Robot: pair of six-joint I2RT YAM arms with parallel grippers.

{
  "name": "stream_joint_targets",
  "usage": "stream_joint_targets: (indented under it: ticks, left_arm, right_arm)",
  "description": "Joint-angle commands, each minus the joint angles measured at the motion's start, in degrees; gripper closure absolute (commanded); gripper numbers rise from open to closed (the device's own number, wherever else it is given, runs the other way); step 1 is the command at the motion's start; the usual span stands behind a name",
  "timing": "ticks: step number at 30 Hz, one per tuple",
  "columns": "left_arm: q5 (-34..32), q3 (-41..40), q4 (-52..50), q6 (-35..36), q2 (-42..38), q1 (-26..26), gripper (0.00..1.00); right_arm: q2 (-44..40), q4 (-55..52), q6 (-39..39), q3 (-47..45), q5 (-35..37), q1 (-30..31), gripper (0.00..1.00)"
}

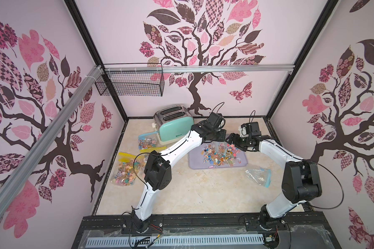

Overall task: Pour candies out of the ziploc bag
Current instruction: 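Pour the candies out of the ziploc bag onto the tray.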

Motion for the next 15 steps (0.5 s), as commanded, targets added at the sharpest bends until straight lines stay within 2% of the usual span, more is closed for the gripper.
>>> stream_joint_targets:
  ticks: [1,6,10,15]
  left_arm:
    - [-1.5,1.5,-1.8,0.8,-1.0,-0.4,1.0]
    - [1.7,0.9,-2.6,-0.7,-3.6,-2.9,1.0]
    - [6.6,-4.8,0.7,-3.2,-7.7,-7.5,1.0]
    - [12.2,-15.0,7.7,-6.3,-12.4,-15.4,1.0]
  right_arm:
    - [-4.5,-1.7,-1.4,-1.1,3.7,-0.4,0.14]
    - [-13.2,-4.9,-1.8,-1.4,12.9,-1.7,0.15]
    - [-19.2,-8.2,-3.4,0.8,19.0,-4.2,0.15]
    - [-22.1,-12.2,-4.7,6.5,19.5,-11.7,0.14]
